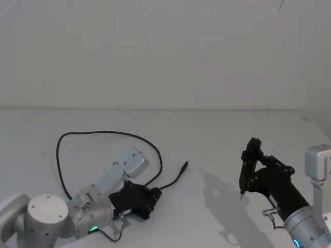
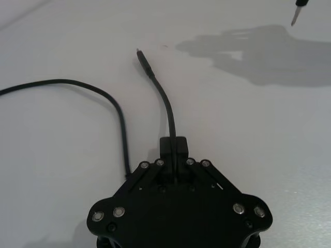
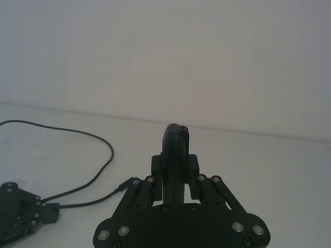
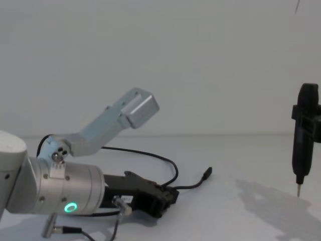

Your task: Pick up the data cable with the one hand.

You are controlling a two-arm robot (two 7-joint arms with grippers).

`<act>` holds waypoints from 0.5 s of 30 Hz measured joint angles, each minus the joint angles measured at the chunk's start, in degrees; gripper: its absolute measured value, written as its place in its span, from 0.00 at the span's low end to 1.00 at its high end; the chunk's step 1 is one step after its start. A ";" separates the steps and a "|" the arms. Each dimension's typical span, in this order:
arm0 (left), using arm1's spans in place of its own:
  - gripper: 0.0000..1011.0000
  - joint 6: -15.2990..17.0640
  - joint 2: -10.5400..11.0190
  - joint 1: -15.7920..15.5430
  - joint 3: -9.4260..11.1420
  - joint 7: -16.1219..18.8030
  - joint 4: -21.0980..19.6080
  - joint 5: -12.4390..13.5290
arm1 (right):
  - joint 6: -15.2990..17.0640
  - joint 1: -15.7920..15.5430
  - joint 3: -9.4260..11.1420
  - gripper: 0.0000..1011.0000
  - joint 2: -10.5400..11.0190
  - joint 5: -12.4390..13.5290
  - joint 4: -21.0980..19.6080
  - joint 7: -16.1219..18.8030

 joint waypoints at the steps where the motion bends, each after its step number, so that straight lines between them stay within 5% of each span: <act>1: 0.06 0.00 0.08 0.00 -0.15 0.01 -0.19 0.02 | 0.00 0.00 0.00 0.28 0.00 0.00 0.00 0.00; 15: 0.05 1.32 2.45 1.62 -1.41 -2.28 -6.40 -1.99 | 0.00 0.00 0.00 0.28 0.00 0.00 0.00 0.00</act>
